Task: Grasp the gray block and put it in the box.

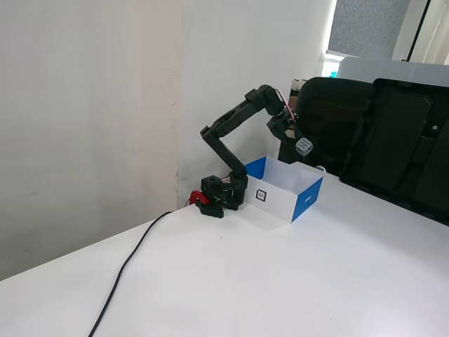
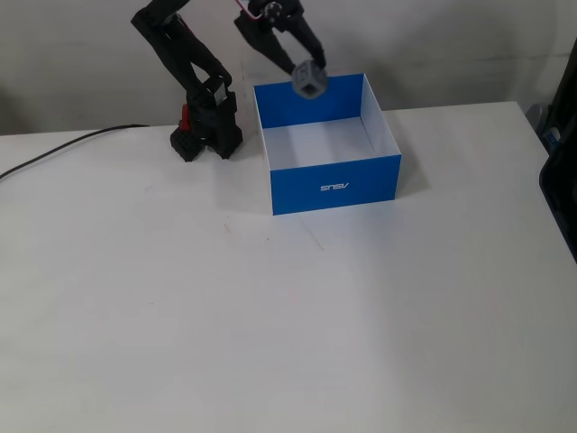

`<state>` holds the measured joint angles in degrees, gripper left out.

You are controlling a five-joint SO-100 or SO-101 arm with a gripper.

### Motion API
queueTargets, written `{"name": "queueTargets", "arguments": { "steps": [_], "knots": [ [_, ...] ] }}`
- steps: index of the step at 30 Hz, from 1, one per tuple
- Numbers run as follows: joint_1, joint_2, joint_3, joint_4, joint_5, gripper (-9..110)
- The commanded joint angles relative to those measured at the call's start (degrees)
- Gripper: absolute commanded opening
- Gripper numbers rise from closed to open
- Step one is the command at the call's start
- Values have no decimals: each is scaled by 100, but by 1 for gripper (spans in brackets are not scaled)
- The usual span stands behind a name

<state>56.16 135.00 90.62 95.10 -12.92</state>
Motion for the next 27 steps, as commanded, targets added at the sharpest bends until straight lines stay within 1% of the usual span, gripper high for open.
{"name": "queueTargets", "arguments": {
  "steps": [1, 3, 6, 10, 12, 17, 20, 22, 27],
  "knots": [
    [220, 220, 149, -492, 193, 3],
    [264, 255, 352, -624, 193, 15],
    [255, 325, 659, -791, 193, 21],
    [246, 343, 949, -958, 378, 33],
    [237, 343, 1046, -1020, 431, 35],
    [53, 422, 1230, -1055, 439, 33],
    [-281, 519, 1257, -1063, 422, 26],
    [-483, 615, 1301, -1063, 369, 17],
    [-835, 940, 1274, -976, 343, 7]
  ]
}}
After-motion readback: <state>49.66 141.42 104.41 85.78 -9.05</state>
